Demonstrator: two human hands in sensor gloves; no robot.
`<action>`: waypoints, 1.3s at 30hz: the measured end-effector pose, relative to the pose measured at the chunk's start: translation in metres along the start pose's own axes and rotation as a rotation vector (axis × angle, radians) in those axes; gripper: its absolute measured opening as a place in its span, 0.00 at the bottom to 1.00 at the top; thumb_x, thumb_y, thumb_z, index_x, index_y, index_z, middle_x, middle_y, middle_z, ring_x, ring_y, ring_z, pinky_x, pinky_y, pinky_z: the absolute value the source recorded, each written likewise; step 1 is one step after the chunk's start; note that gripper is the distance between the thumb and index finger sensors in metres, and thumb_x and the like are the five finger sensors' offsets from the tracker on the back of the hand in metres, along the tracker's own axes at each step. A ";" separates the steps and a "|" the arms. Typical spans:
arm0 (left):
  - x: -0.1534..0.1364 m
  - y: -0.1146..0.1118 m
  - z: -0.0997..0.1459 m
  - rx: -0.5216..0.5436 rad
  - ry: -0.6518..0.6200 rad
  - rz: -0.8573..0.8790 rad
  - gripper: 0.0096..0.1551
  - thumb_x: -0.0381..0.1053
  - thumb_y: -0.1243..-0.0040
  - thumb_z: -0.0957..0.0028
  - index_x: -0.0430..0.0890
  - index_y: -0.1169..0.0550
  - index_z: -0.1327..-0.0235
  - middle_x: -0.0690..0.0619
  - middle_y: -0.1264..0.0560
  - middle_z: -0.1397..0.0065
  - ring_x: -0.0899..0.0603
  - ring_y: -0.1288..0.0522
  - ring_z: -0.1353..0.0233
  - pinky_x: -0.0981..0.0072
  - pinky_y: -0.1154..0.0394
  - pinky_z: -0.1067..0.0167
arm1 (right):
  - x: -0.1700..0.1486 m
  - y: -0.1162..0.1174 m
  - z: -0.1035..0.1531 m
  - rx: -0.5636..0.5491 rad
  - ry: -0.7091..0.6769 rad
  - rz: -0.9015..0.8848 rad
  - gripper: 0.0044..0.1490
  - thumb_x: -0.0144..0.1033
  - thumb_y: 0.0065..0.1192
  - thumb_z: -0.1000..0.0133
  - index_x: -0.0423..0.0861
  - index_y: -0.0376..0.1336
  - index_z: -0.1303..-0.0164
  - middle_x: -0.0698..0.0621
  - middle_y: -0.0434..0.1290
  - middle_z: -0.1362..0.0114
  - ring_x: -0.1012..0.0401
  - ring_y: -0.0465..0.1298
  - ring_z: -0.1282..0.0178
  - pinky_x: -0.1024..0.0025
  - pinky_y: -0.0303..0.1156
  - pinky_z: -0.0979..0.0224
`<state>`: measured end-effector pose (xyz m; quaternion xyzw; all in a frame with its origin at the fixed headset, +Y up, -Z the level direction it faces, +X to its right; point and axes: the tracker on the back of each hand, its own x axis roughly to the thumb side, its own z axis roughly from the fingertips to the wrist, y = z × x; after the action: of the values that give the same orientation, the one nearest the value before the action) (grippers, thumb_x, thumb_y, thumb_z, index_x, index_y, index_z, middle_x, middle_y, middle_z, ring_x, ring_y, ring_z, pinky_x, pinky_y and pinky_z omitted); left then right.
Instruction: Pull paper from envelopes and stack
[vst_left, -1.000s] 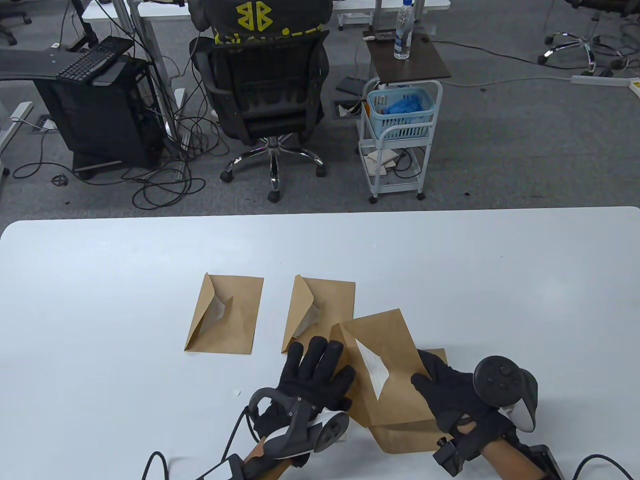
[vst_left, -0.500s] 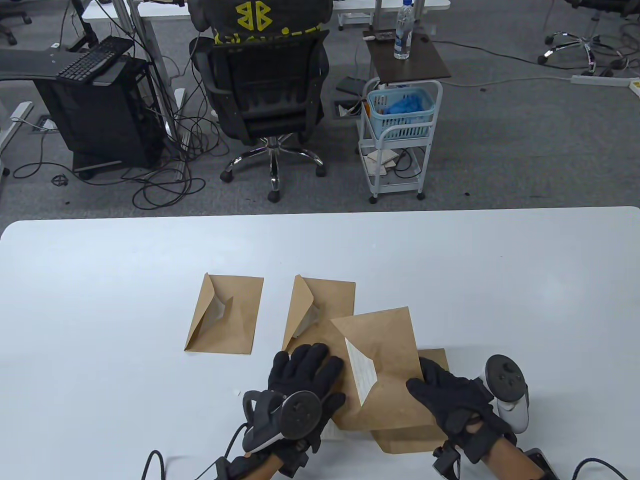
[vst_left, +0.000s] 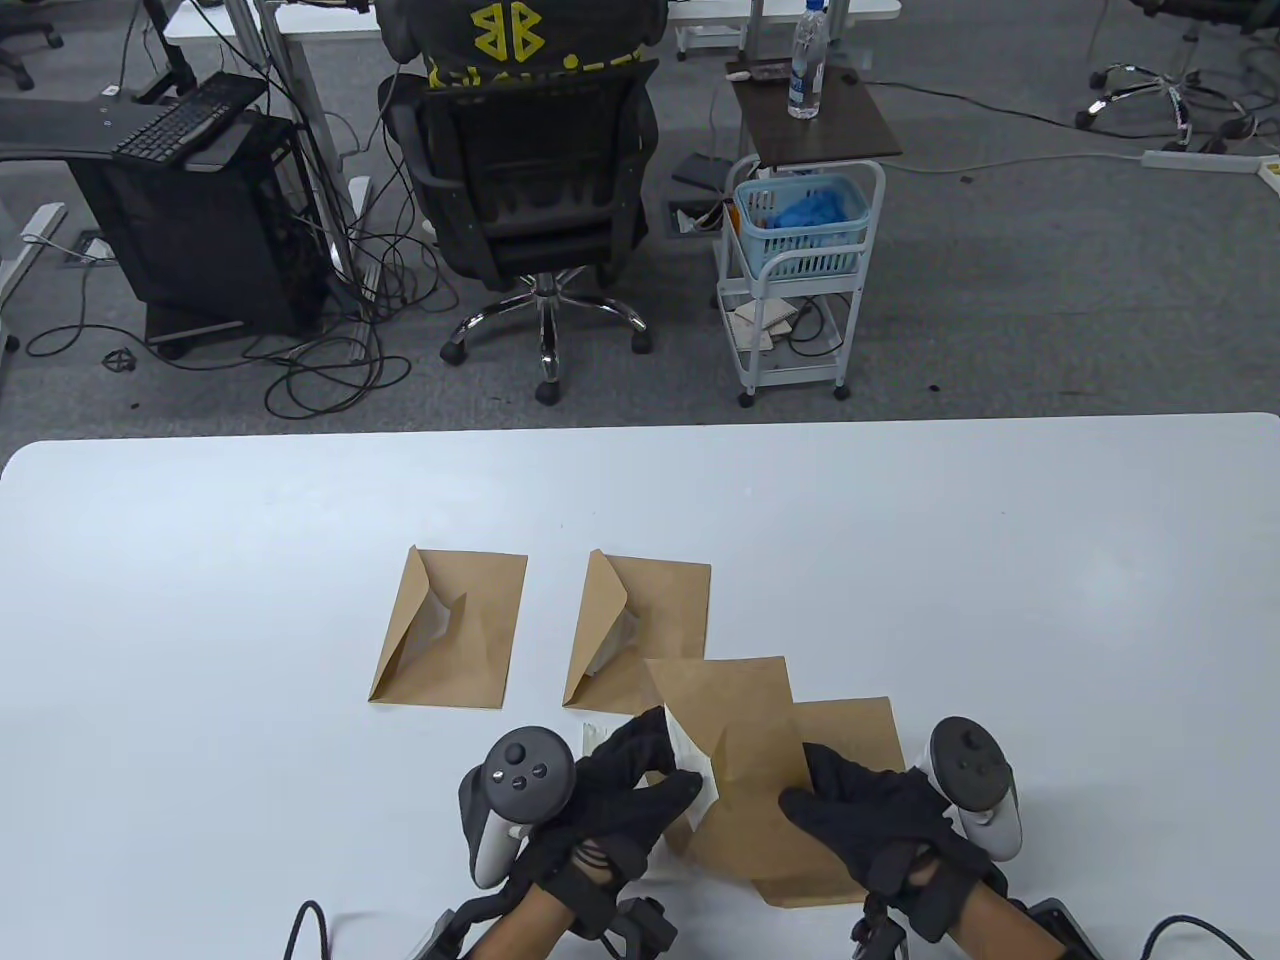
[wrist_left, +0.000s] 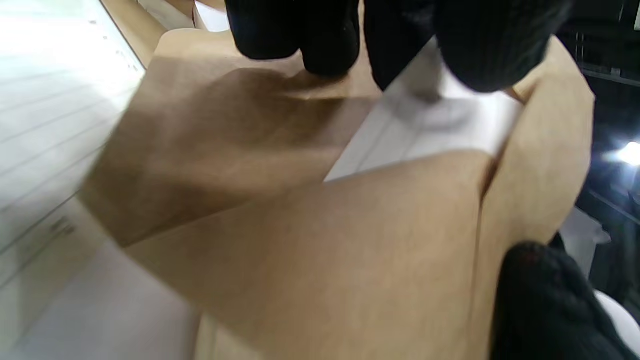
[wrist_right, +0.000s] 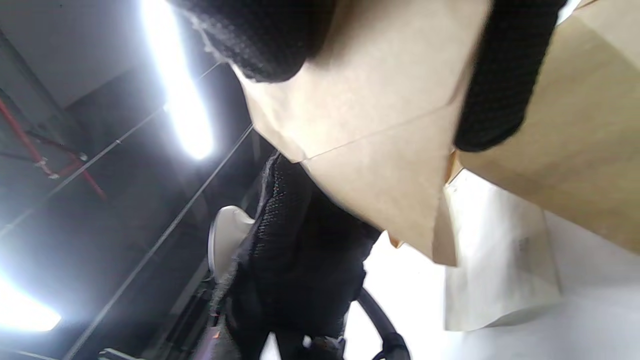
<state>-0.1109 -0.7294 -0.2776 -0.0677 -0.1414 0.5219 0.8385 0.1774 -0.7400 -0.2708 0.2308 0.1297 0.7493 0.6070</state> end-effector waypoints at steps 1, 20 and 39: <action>0.002 0.002 0.001 0.014 -0.024 -0.071 0.20 0.55 0.30 0.52 0.52 0.17 0.48 0.45 0.34 0.22 0.31 0.36 0.20 0.30 0.48 0.25 | 0.001 0.001 0.001 -0.017 0.011 0.036 0.26 0.37 0.63 0.43 0.48 0.65 0.33 0.41 0.78 0.37 0.48 0.86 0.46 0.55 0.83 0.47; -0.009 0.043 0.001 0.168 0.059 -0.240 0.18 0.55 0.33 0.50 0.61 0.18 0.46 0.52 0.18 0.38 0.38 0.19 0.34 0.35 0.35 0.30 | 0.018 -0.030 0.016 -0.241 -0.014 0.249 0.24 0.39 0.66 0.44 0.47 0.70 0.38 0.44 0.84 0.45 0.53 0.89 0.56 0.60 0.85 0.53; -0.027 0.053 -0.009 0.048 0.219 -0.527 0.42 0.51 0.33 0.49 0.55 0.41 0.23 0.56 0.14 0.51 0.44 0.12 0.49 0.40 0.29 0.36 | 0.019 -0.111 0.043 -0.545 0.017 0.151 0.25 0.38 0.64 0.43 0.44 0.69 0.37 0.43 0.83 0.45 0.52 0.89 0.54 0.60 0.84 0.52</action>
<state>-0.1650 -0.7299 -0.3042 -0.0647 -0.0500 0.2788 0.9569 0.2902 -0.6999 -0.2824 0.0616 -0.0890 0.8016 0.5880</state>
